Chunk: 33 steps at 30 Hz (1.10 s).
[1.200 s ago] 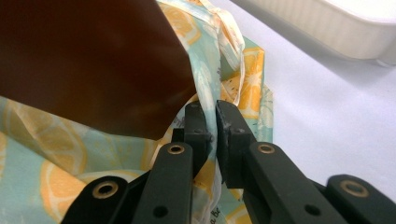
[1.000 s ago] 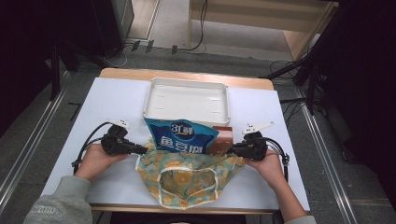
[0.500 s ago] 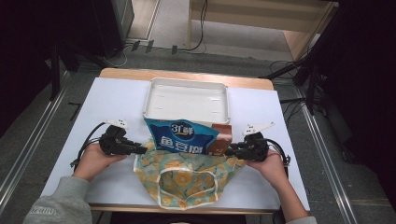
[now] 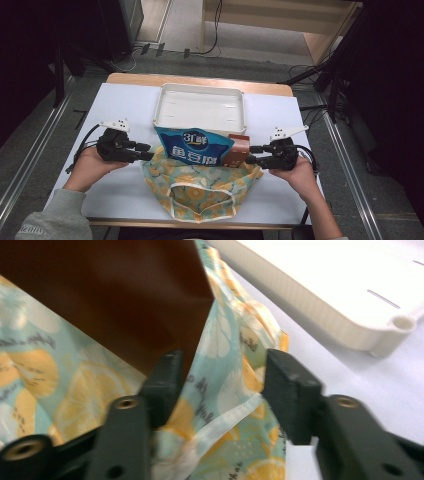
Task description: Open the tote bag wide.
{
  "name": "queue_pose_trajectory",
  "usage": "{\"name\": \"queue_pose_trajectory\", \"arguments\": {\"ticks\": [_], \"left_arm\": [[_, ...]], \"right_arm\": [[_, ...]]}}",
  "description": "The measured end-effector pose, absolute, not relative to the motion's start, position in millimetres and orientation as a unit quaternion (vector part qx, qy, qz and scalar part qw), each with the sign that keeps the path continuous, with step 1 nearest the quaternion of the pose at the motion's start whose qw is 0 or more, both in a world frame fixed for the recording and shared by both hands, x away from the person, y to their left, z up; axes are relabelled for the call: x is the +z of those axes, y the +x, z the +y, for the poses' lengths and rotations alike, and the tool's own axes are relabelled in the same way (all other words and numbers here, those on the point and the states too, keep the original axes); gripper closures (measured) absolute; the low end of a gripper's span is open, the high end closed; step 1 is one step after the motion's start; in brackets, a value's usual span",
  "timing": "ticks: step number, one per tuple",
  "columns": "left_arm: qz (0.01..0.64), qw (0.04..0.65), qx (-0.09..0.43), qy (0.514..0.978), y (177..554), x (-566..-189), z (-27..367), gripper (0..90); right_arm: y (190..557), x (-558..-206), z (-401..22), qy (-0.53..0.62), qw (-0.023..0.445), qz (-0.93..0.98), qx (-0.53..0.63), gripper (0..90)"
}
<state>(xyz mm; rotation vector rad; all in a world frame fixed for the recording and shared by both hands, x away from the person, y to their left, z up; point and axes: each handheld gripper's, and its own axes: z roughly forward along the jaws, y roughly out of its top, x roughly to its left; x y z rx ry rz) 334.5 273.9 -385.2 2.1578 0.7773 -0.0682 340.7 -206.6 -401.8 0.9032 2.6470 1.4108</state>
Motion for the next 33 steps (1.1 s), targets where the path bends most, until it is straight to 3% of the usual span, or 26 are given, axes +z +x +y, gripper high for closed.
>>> {"name": "queue_pose_trajectory", "arguments": {"ticks": [12,23,33], "left_arm": [[0.288,0.418,-0.033,0.861,328.0,-363.3,263.1,46.5],[0.275,0.416,-0.040,0.866,324.0,-361.2,251.5,44.7],[0.253,0.420,-0.046,0.870,317.4,-356.4,241.5,44.7]], "right_arm": [[338.6,-378.6,-204.6,0.281,0.025,0.853,0.440,35.0],[333.0,-377.1,-210.8,0.273,0.027,0.843,0.463,38.4],[323.8,-368.6,-209.3,0.251,0.025,0.847,0.469,35.2]]}}
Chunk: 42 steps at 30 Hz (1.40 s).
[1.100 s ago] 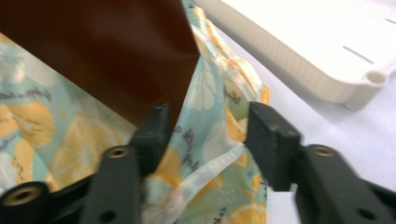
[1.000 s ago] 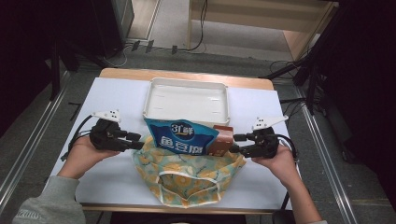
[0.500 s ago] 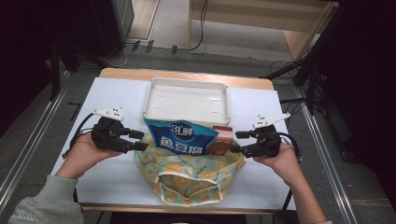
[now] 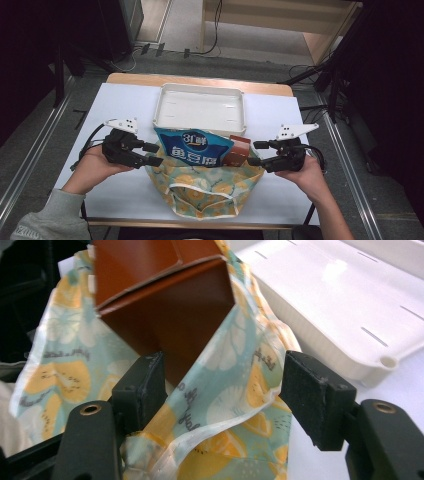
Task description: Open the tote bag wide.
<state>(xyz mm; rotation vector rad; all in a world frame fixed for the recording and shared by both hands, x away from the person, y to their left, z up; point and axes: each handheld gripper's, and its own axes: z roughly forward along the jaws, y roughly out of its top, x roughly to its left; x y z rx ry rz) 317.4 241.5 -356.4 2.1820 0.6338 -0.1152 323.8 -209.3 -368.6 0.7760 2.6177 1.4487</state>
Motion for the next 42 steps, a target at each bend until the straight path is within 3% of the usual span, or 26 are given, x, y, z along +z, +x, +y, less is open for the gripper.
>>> {"name": "queue_pose_trajectory", "arguments": {"ticks": [9,22,33,42], "left_arm": [[0.249,0.417,-0.048,0.873,315.6,-356.3,235.2,44.7],[0.247,0.417,-0.050,0.874,315.3,-358.0,229.5,44.1],[0.241,0.413,-0.041,0.877,310.1,-356.1,228.6,42.2],[0.246,0.404,-0.046,0.880,308.9,-362.8,227.7,41.3]], "right_arm": [[317.8,-360.0,-211.3,0.233,0.018,0.845,0.480,34.7],[312.6,-348.1,-191.8,0.211,0.025,0.856,0.471,22.7],[298.8,-332.7,-193.8,0.215,0.044,0.856,0.469,33.7],[287.9,-346.3,-192.1,0.221,0.028,0.860,0.459,39.7]]}}
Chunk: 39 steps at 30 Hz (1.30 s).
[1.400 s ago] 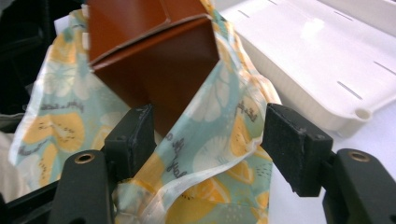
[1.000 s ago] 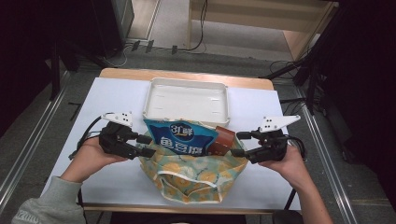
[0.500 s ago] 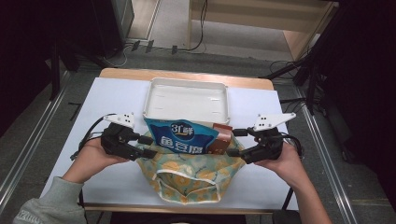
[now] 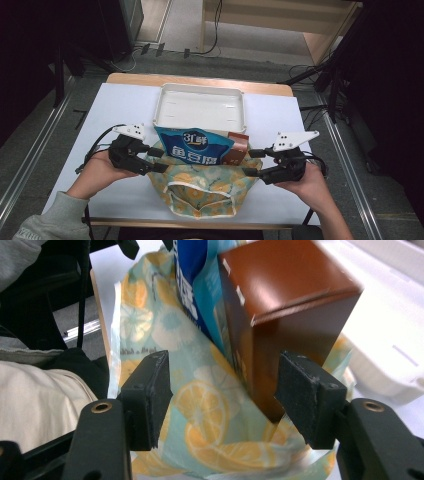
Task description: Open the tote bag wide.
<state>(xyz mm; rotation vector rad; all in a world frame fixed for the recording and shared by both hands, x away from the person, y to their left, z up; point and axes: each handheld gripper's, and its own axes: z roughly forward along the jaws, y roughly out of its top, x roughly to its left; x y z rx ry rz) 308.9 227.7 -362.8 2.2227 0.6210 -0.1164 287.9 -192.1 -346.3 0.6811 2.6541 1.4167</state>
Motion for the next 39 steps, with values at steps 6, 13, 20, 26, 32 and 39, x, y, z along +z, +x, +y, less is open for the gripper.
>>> {"name": "queue_pose_trajectory", "arguments": {"ticks": [6,13,20,26,32,39], "left_arm": [[0.248,0.402,-0.051,0.880,307.0,-370.7,224.8,41.4],[0.239,0.404,-0.056,0.881,304.3,-374.0,221.1,41.3],[0.242,0.407,-0.062,0.879,305.1,-380.0,217.9,41.8],[0.250,0.406,-0.067,0.876,306.6,-390.0,218.1,42.5],[0.255,0.405,-0.070,0.875,306.7,-398.0,218.2,44.4],[0.254,0.405,-0.076,0.875,307.1,-406.5,216.7,49.0]], "right_arm": [[285.8,-365.5,-186.7,0.226,0.017,0.867,0.444,42.0],[288.1,-376.9,-181.1,0.226,0.012,0.870,0.439,42.6],[291.2,-390.1,-177.3,0.228,0.009,0.871,0.436,40.4],[294.1,-400.4,-175.0,0.233,0.007,0.870,0.434,37.8],[298.6,-410.2,-170.4,0.234,0.008,0.872,0.430,34.5],[301.3,-418.7,-165.9,0.227,0.000,0.877,0.424,32.8]]}}
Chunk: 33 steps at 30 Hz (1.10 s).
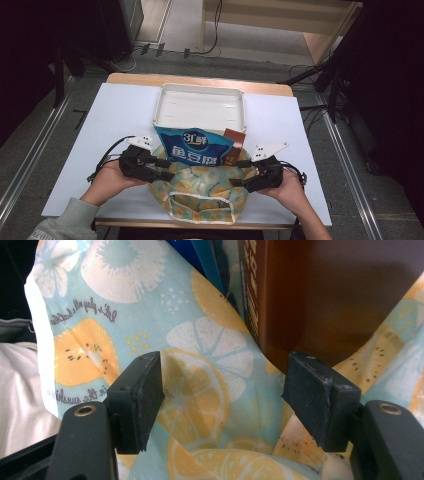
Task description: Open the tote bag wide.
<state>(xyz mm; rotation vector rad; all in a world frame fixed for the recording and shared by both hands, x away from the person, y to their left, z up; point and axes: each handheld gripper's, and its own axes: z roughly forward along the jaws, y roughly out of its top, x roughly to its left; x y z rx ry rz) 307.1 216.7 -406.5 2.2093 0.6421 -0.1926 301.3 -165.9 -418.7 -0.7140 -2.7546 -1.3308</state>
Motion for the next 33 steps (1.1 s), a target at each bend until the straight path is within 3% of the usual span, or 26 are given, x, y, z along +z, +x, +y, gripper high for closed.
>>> {"name": "queue_pose_trajectory", "arguments": {"ticks": [7,17,19,24,33], "left_arm": [[0.249,0.409,-0.080,0.874,306.3,-413.9,215.6,59.7],[0.245,0.408,-0.088,0.875,303.0,-415.3,212.0,87.6],[0.246,0.411,-0.091,0.873,303.1,-415.0,212.6,89.2],[0.249,0.413,-0.088,0.872,302.8,-413.5,213.7,90.0],[0.237,0.433,-0.074,0.867,294.5,-395.2,221.5,90.0]], "right_arm": [[302.1,-422.4,-163.9,-0.223,0.012,-0.877,-0.426,34.5],[298.1,-422.2,-164.2,-0.201,0.062,-0.879,-0.429,68.8],[298.1,-422.5,-165.4,-0.202,0.068,-0.879,-0.426,80.2],[296.7,-423.1,-166.3,-0.200,0.068,-0.882,-0.421,90.0],[292.1,-420.1,-166.0,-0.204,0.058,-0.886,-0.413,90.0]]}}
